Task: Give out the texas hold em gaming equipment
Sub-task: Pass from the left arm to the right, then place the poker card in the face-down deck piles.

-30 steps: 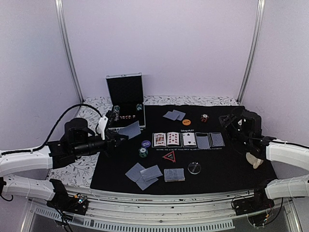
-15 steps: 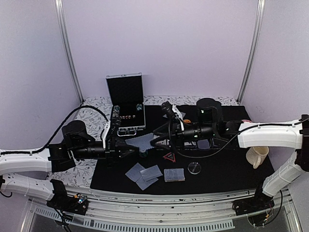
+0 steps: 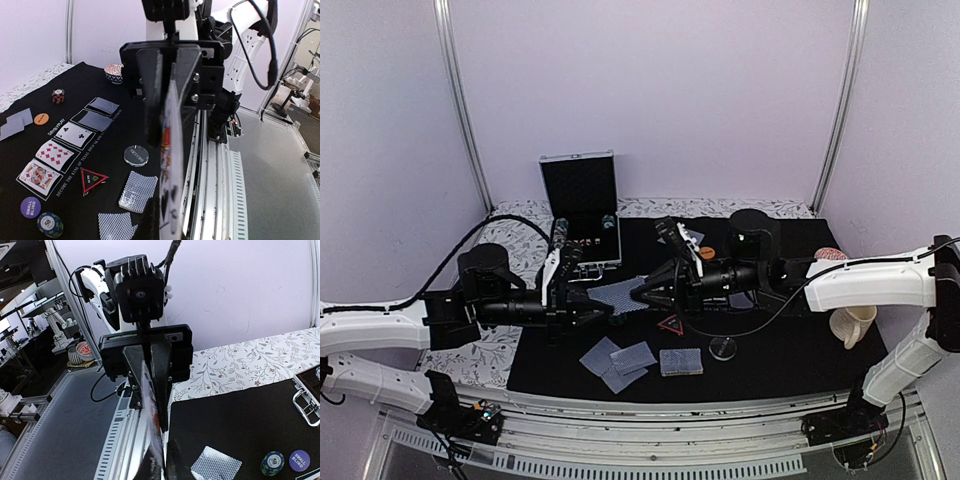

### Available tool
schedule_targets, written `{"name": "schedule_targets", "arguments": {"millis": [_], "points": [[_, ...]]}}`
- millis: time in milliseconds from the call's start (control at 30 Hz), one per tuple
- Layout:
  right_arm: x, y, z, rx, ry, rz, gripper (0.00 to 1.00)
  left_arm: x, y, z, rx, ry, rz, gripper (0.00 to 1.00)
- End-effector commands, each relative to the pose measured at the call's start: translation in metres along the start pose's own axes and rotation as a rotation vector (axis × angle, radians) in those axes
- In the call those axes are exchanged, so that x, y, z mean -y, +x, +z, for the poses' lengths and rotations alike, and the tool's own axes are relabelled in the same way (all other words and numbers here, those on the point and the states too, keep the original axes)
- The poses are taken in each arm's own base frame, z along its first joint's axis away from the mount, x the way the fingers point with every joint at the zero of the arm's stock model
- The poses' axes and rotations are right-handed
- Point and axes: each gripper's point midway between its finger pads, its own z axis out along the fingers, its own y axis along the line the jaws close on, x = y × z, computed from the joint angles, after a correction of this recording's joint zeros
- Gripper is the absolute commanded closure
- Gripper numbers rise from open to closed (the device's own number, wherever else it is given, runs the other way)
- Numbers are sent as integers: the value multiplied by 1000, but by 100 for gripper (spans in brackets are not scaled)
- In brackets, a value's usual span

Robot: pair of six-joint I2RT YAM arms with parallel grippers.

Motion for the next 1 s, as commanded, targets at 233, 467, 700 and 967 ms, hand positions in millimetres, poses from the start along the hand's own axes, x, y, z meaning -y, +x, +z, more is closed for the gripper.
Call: {"name": "schedule_targets", "arguments": {"millis": [233, 467, 700, 967], "points": [[28, 23, -27, -8, 112, 227, 98, -8, 34, 17, -153, -12, -82, 42], [68, 122, -63, -132, 350, 792, 98, -66, 86, 11, -315, -316, -184, 33], [65, 179, -67, -193, 369, 1041, 98, -77, 132, 24, -468, -313, -265, 57], [67, 207, -74, -209, 406, 1120, 98, -90, 158, 36, -555, -303, -309, 63]]}}
